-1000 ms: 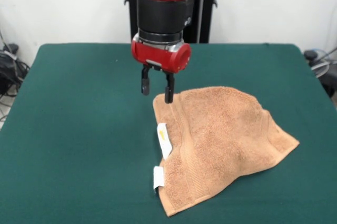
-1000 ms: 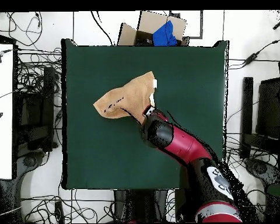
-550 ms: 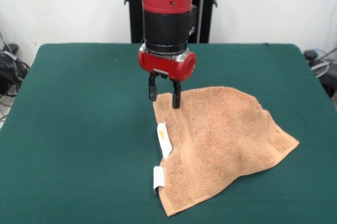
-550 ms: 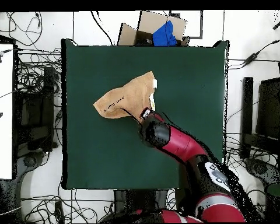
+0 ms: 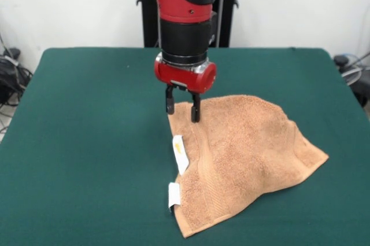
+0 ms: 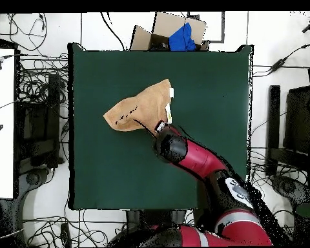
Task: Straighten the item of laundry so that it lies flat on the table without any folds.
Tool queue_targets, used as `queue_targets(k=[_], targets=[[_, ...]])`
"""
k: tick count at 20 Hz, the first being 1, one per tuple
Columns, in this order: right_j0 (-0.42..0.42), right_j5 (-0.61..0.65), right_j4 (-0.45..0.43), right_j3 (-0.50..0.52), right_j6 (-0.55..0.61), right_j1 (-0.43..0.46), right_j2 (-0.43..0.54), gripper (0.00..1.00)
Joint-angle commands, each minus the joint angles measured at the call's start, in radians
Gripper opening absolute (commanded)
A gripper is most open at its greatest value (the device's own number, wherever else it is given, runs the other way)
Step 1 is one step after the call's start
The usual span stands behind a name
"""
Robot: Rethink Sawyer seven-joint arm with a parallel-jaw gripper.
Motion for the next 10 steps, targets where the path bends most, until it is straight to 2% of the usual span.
queue_targets(k=[1, 10], targets=[[0.022, 0.092, -0.042, -0.065, 0.064, 0.009, 0.057, 1.00], [0.037, 0.101, -0.075, -0.078, 0.048, 0.009, 0.035, 1.00]])
